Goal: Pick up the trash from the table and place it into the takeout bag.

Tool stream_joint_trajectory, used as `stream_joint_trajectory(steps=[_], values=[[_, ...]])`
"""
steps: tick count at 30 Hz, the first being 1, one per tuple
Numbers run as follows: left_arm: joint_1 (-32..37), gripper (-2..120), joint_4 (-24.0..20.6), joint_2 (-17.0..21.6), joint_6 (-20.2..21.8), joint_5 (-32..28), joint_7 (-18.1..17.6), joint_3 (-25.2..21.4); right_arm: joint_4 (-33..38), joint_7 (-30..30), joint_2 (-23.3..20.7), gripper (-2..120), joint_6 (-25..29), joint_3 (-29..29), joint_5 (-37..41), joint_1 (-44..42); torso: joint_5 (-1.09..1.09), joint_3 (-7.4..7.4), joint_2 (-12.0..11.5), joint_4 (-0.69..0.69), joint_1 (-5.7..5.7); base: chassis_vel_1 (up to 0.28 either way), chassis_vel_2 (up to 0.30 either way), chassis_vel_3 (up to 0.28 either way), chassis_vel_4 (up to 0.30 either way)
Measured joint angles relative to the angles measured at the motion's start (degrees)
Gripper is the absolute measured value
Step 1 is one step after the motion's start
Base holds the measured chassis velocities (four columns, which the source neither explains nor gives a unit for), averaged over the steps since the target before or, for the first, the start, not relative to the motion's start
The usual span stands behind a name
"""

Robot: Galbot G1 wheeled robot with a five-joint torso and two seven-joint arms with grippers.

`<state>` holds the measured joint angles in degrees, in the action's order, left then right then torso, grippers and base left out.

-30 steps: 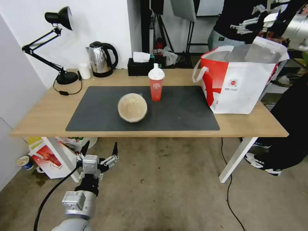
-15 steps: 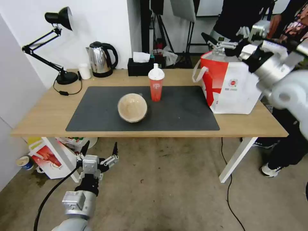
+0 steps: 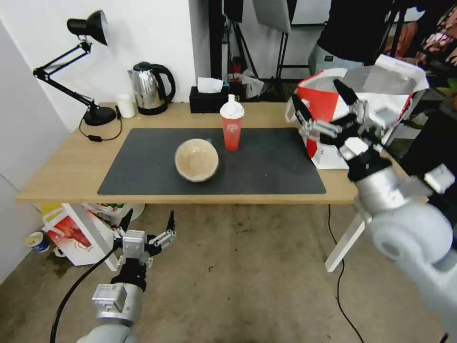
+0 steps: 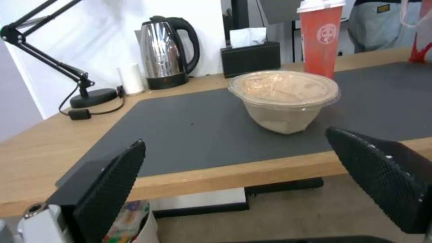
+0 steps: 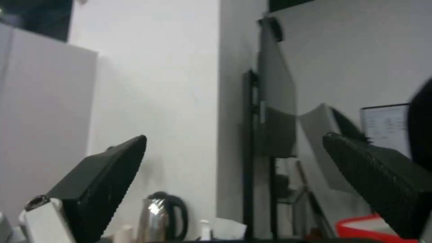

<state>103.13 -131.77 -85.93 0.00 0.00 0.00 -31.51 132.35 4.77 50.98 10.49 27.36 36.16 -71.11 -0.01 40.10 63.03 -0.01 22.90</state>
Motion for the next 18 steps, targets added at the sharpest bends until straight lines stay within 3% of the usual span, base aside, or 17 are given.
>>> stream_joint_trajectory(steps=[3,4,7,10,18], values=[[0.0,100,0.0,-0.01,0.0,0.0,0.0,0.0,0.61,-1.81,6.02,100,2.29,2.68,-3.94,-5.75,-0.02,0.0,0.0,0.01,0.02,0.0,0.0,0.0,0.0],[0.0,100,0.0,-0.01,0.0,0.0,0.0,0.0,0.61,-1.81,6.02,100,2.29,2.68,-3.94,-5.75,-0.02,0.0,0.0,0.01,0.02,0.0,0.0,0.0,0.0],[0.0,100,0.0,-0.01,0.0,0.0,0.0,0.0,0.55,-4.24,13.72,100,7.07,3.12,-10.29,-12.67,0.0,0.0,0.0,-0.01,0.01,0.0,0.0,0.0,0.0],[0.0,100,0.0,-0.01,0.0,0.0,0.0,0.0,0.12,-5.31,17.37,100,10.5,3.1,-13.68,-16.32,0.0,0.0,0.0,0.0,0.01,0.0,0.0,0.0,0.0],[0.0,100,0.0,-0.01,0.0,0.0,0.0,-0.01,-3.4,-5.98,19.73,100,19.14,1.2,-17.77,-21.88,0.01,0.0,0.0,0.02,0.01,0.0,0.0,0.0,0.0]])
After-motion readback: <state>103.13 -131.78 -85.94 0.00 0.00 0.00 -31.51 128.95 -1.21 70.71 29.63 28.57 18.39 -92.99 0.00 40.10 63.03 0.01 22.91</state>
